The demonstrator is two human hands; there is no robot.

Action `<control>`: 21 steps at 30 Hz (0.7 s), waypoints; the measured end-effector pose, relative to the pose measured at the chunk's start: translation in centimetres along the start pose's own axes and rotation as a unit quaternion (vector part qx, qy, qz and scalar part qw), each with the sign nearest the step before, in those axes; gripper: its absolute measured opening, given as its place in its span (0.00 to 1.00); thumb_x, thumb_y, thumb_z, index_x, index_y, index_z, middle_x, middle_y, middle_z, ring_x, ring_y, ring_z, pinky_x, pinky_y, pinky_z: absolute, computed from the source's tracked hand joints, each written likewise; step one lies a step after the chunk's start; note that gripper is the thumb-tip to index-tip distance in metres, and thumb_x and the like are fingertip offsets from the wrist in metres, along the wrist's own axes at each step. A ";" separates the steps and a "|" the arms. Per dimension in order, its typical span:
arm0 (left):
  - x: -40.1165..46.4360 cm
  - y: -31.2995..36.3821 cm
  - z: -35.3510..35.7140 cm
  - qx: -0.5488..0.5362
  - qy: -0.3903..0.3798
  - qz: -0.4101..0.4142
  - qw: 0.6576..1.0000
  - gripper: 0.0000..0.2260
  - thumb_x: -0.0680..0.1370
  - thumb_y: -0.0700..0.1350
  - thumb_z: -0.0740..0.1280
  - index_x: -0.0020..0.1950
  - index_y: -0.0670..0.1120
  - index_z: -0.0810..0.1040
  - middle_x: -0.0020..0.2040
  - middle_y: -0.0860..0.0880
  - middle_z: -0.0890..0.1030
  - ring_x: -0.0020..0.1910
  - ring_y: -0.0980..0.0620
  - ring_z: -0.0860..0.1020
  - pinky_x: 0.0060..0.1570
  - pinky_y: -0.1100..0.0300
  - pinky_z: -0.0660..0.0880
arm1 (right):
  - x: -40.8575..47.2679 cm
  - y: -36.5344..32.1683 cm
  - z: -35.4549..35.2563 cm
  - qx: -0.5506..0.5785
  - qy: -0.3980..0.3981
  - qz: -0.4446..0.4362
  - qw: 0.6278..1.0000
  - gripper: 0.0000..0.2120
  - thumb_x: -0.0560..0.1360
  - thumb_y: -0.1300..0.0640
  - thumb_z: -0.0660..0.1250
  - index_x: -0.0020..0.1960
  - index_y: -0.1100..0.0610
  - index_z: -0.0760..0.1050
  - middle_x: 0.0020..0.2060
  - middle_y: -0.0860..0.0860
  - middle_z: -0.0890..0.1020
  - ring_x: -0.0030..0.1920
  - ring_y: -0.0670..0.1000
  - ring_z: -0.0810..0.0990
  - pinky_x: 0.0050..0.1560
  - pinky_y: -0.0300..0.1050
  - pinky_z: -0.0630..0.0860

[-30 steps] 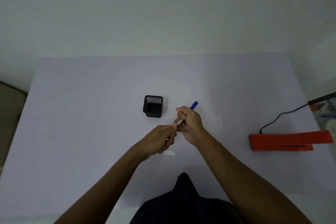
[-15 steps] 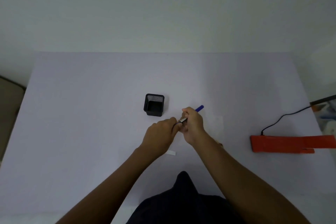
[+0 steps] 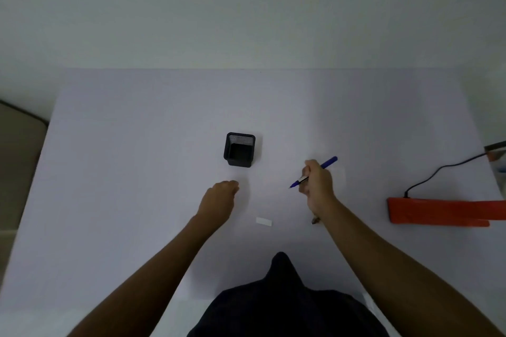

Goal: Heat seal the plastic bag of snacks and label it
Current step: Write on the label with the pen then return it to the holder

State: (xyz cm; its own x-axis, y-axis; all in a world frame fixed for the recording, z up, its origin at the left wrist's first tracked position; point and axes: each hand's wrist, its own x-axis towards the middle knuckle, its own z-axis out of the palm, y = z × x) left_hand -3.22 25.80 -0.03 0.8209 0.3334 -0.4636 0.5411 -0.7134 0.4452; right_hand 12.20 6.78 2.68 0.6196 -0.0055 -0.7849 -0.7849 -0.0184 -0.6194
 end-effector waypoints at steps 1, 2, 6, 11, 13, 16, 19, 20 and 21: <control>0.2 -0.3 0.8 0.015 -0.002 -0.005 1.000 0.10 0.83 0.39 0.59 0.62 0.39 0.76 0.52 0.41 0.83 0.48 0.44 0.82 0.49 0.55 0.77 | -0.3 1.1 0.2 -0.014 -0.002 0.006 1.000 0.18 0.77 0.58 0.63 0.29 0.55 0.65 0.26 0.49 0.68 0.20 0.45 0.58 0.21 0.37 0.56; 0.3 -0.7 1.6 0.030 -0.001 -0.009 1.000 0.10 0.84 0.42 0.59 0.63 0.40 0.74 0.52 0.42 0.83 0.47 0.44 0.82 0.46 0.54 0.78 | -0.7 2.3 0.4 -0.028 -0.001 0.012 1.000 0.18 0.77 0.58 0.63 0.30 0.55 0.65 0.26 0.49 0.68 0.20 0.46 0.58 0.22 0.37 0.56; 0.4 -1.4 3.4 0.092 0.000 -0.004 0.996 0.08 0.84 0.45 0.59 0.54 0.42 0.74 0.45 0.44 0.82 0.39 0.46 0.80 0.36 0.58 0.71 | -2.0 6.2 0.3 -0.075 -0.013 0.019 0.997 0.19 0.78 0.58 0.64 0.30 0.56 0.65 0.25 0.49 0.66 0.21 0.46 0.59 0.25 0.39 0.57; 0.2 -2.0 4.5 0.100 0.002 -0.005 0.995 0.07 0.82 0.44 0.61 0.49 0.43 0.76 0.43 0.44 0.82 0.35 0.48 0.75 0.35 0.57 0.70 | -2.3 7.5 -0.4 -0.105 -0.015 0.010 0.994 0.20 0.79 0.58 0.64 0.29 0.57 0.66 0.25 0.50 0.66 0.20 0.46 0.60 0.25 0.39 0.57; 0.0 -2.2 4.7 0.098 0.005 -0.002 0.995 0.07 0.82 0.46 0.62 0.50 0.43 0.76 0.44 0.45 0.82 0.37 0.47 0.78 0.36 0.57 0.74 | -2.2 7.4 -0.5 -0.111 -0.011 0.007 0.994 0.20 0.79 0.57 0.64 0.30 0.57 0.67 0.24 0.49 0.67 0.20 0.46 0.61 0.25 0.39 0.58; -0.3 -2.3 4.8 0.113 0.045 0.017 0.992 0.13 0.76 0.50 0.71 0.55 0.44 0.78 0.47 0.46 0.82 0.41 0.46 0.81 0.41 0.54 0.78 | -2.0 7.4 -0.5 -0.115 -0.008 0.004 0.993 0.19 0.79 0.56 0.65 0.30 0.57 0.68 0.24 0.49 0.67 0.21 0.46 0.62 0.25 0.39 0.59; -1.1 -1.6 5.1 0.118 0.088 0.085 0.985 0.17 0.72 0.49 0.77 0.56 0.43 0.80 0.48 0.44 0.81 0.43 0.46 0.80 0.43 0.52 0.80 | -2.0 7.7 -0.8 -0.125 -0.001 -0.002 0.992 0.19 0.78 0.55 0.66 0.30 0.58 0.69 0.23 0.49 0.67 0.21 0.47 0.63 0.25 0.39 0.60; -1.3 -1.2 5.4 0.117 0.088 0.117 0.982 0.16 0.72 0.48 0.77 0.56 0.43 0.81 0.49 0.44 0.81 0.44 0.46 0.80 0.44 0.52 0.80 | -2.0 7.9 -0.9 -0.129 0.002 -0.002 0.992 0.19 0.78 0.55 0.65 0.30 0.58 0.70 0.23 0.50 0.68 0.21 0.47 0.63 0.25 0.39 0.61; -1.6 -0.7 5.9 0.121 0.081 0.145 0.979 0.15 0.73 0.47 0.76 0.57 0.44 0.81 0.49 0.45 0.81 0.46 0.46 0.80 0.46 0.52 0.79 | -1.9 8.1 -1.1 -0.133 0.005 -0.001 0.991 0.19 0.78 0.55 0.65 0.30 0.58 0.70 0.23 0.50 0.68 0.21 0.47 0.63 0.24 0.39 0.61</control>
State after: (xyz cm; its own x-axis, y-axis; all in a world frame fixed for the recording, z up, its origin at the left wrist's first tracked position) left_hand -5.99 22.16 -4.17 0.9622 0.1755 -0.2084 0.2390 -0.9110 0.3362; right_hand 4.67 5.53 -0.79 0.6224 -0.0159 -0.7826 -0.7540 -0.2805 -0.5940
